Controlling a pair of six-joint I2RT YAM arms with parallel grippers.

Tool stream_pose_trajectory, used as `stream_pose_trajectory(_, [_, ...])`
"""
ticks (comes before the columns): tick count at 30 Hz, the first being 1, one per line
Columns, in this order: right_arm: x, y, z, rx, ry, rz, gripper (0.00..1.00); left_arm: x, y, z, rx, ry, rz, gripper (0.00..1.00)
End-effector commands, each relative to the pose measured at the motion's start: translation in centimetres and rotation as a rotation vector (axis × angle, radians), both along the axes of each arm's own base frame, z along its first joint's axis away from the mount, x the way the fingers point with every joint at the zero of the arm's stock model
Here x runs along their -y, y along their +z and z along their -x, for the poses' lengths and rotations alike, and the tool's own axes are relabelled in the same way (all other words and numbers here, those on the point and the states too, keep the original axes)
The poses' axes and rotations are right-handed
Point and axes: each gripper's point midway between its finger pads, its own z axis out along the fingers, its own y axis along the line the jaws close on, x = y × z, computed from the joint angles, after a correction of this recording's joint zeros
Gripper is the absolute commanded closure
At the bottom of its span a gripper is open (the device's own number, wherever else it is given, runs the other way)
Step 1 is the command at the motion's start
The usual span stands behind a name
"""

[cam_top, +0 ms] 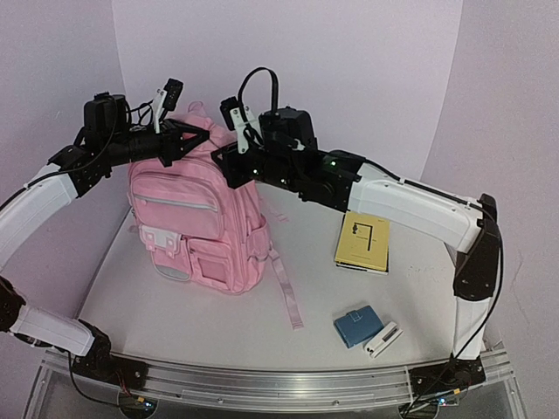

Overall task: Pack the student bag
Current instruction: Zip the student bag at the center of the board.

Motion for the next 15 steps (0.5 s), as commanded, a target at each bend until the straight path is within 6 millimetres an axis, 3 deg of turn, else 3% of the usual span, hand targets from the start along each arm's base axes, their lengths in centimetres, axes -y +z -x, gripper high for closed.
stream_pose_trajectory(1, [1.1, 0.8, -1.1, 0.009, -0.063, -0.016, 0.95, -1.7, 3.4, -1.2, 0.019, 0.085, 0.063, 1.00])
stream_pose_trajectory(3, [2.1, 0.8, -1.2, 0.003, -0.103, -0.015, 1.00, -3.5, 3.6, -2.7, -0.027, 0.160, 0.106, 1.00])
stream_pose_trajectory(8, [4.5, -0.4, -1.2, -0.016, -0.176, 0.004, 1.00, -7.9, 4.5, -4.8, -0.070, 0.261, 0.229, 1.00])
stream_pose_trajectory(15, [6.6, -1.3, -0.6, -0.039, -0.213, 0.014, 1.00, -8.4, 6.6, -4.6, -0.031, 0.259, 0.276, 1.00])
